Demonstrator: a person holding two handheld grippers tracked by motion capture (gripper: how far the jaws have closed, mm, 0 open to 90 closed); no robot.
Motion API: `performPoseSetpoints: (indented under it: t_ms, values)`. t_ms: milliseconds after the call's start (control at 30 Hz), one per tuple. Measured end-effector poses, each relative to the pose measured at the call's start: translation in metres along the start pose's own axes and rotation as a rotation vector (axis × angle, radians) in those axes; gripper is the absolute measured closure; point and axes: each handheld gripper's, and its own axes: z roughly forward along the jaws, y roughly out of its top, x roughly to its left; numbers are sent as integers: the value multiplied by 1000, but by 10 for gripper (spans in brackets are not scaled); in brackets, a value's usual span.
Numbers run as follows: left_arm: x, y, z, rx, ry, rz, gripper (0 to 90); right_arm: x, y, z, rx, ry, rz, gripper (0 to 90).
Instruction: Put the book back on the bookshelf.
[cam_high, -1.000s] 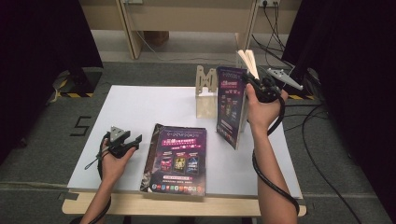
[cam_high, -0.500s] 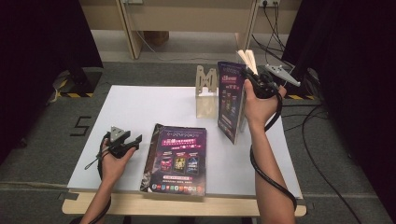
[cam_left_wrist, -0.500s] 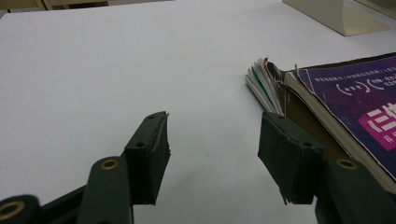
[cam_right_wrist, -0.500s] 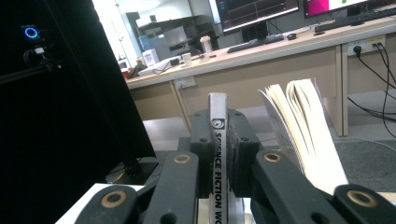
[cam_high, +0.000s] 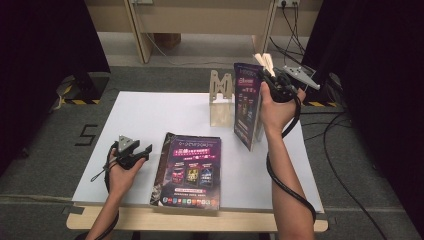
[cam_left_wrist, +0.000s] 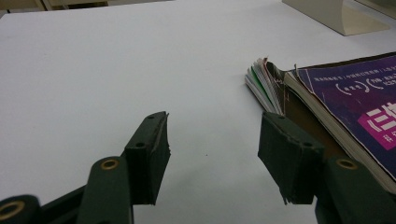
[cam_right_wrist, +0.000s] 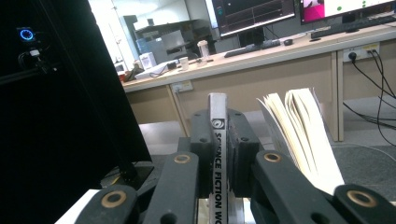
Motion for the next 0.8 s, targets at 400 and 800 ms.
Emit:
performPoseSetpoints:
  t_ms: [400, 800]
  values:
    - [0, 0, 0, -3, -2, 1, 423, -2, 2, 5, 1, -8, 4, 837]
    - [0, 0, -1, -7, 0, 0, 422, -1, 9, 11, -2, -16, -10, 837]
